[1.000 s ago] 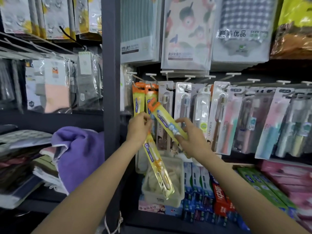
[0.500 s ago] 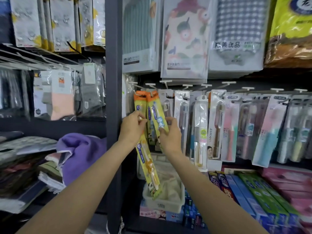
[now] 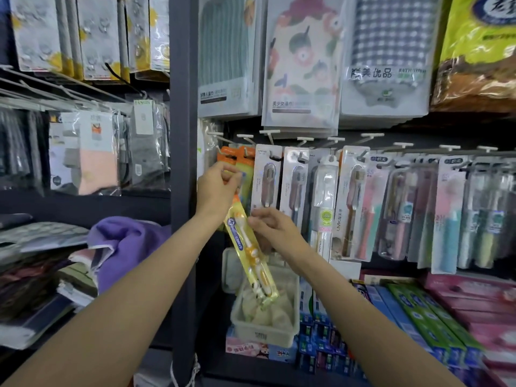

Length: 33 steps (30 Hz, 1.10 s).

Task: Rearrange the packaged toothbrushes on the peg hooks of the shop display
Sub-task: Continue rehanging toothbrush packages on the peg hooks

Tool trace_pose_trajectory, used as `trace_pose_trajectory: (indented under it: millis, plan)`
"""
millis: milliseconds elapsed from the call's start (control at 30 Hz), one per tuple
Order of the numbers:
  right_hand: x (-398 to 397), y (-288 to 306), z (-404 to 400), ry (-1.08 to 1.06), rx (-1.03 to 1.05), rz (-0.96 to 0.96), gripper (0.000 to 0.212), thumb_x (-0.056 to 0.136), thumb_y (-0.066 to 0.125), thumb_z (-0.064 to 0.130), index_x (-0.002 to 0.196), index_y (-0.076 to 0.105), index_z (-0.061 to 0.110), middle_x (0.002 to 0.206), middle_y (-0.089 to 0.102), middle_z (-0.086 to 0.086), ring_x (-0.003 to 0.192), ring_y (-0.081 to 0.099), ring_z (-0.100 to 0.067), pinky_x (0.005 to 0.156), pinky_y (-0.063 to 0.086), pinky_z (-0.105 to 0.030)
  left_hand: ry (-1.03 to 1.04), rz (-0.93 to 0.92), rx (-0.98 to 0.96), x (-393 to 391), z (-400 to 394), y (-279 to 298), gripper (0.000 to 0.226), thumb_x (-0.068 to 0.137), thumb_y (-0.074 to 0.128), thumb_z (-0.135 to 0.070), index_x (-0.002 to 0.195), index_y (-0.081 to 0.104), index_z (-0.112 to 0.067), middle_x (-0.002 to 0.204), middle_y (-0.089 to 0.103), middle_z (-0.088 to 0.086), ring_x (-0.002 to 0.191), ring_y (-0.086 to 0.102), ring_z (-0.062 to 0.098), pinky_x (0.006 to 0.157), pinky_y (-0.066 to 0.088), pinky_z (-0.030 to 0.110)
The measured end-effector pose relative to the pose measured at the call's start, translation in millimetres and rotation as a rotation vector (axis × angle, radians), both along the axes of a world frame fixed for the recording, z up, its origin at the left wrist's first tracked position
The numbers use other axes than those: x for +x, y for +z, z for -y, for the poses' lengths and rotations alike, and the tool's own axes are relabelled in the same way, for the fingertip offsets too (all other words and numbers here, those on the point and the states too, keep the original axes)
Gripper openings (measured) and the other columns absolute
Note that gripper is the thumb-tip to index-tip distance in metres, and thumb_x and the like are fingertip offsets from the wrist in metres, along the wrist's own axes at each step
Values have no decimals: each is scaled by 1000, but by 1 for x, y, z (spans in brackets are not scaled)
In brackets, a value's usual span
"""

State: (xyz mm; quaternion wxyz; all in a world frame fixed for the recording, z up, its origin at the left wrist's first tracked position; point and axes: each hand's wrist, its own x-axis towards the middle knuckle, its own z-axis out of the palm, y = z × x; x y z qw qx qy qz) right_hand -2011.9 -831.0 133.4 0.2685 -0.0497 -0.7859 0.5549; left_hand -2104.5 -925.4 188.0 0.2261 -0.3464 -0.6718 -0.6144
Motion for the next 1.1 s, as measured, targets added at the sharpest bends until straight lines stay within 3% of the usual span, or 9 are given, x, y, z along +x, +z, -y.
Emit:
trace_pose_trajectory:
  millis: [133, 233, 333, 433, 533, 700, 900, 1033, 1100]
  plan:
    - [5, 6, 2, 128, -25, 37, 20, 87, 62, 29, 101, 61, 15, 95, 63, -7, 81, 57, -18, 73, 45, -29, -9, -14, -12, 2, -5, 3, 5, 91, 56, -14, 94, 59, -11, 69, 55, -6, 60, 54, 6, 56, 43, 19]
    - [4, 12, 4, 36, 51, -21, 11, 85, 65, 9, 91, 59, 15, 88, 65, -7, 73, 58, -15, 64, 46, -26, -47, 34, 44, 4, -10, 5, 17, 90, 58, -23, 103, 57, -12, 78, 57, -5, 70, 56, 6, 61, 45, 16]
    - [-1, 17, 0, -102, -30, -98, 11, 85, 64, 8, 89, 57, 15, 88, 66, -7, 77, 61, -20, 71, 52, -39, -207, 235, 71, 10, -15, -2, 27, 88, 61, -31, 108, 54, -14, 100, 61, -2, 92, 59, 12, 80, 49, 26]
    - [-4, 17, -3, -143, 166, -66, 16, 82, 69, 17, 92, 61, 8, 88, 65, -8, 79, 60, -17, 75, 51, -34, -275, 268, 36, 14, -12, -14, 18, 87, 61, -14, 104, 63, -9, 89, 65, -4, 82, 61, 7, 72, 48, 16]
    - [1, 17, -13, -348, 358, -127, 22, 84, 66, 27, 94, 63, 6, 85, 63, -2, 75, 56, -8, 72, 48, -21, -133, 144, -21, 10, -2, -11, 11, 91, 57, -14, 99, 62, -11, 84, 61, -5, 70, 55, 3, 57, 44, 10]
    - [-14, 14, -22, -677, 558, -89, 38, 88, 62, 28, 115, 50, 4, 106, 61, -11, 98, 58, -26, 80, 49, -35, -49, 128, -140, 4, 7, -1, 21, 98, 39, -16, 113, 53, -9, 104, 59, 8, 89, 54, 20, 78, 44, 33]
    - [-39, 21, -5, -718, 496, -42, 69, 83, 66, 37, 131, 29, 5, 121, 53, -15, 109, 54, -31, 80, 48, -41, -79, 193, -138, -1, 17, -3, 18, 99, 36, -17, 109, 50, -10, 103, 55, 11, 78, 48, 16, 71, 39, 29]
    - [-45, 25, -1, -663, 382, -25, 55, 85, 64, 17, 127, 31, 4, 121, 50, -17, 109, 54, -34, 83, 48, -43, -99, 204, -145, 1, 19, -6, 21, 99, 38, -17, 114, 52, -10, 106, 58, 12, 85, 51, 18, 75, 41, 29]
    - [-41, 28, -2, -590, 271, -79, 36, 87, 59, 8, 115, 38, 6, 108, 54, -12, 102, 57, -30, 73, 50, -33, -105, 213, -141, 1, 19, -6, 22, 99, 37, -16, 114, 52, -11, 102, 57, 8, 83, 50, 17, 70, 40, 28]
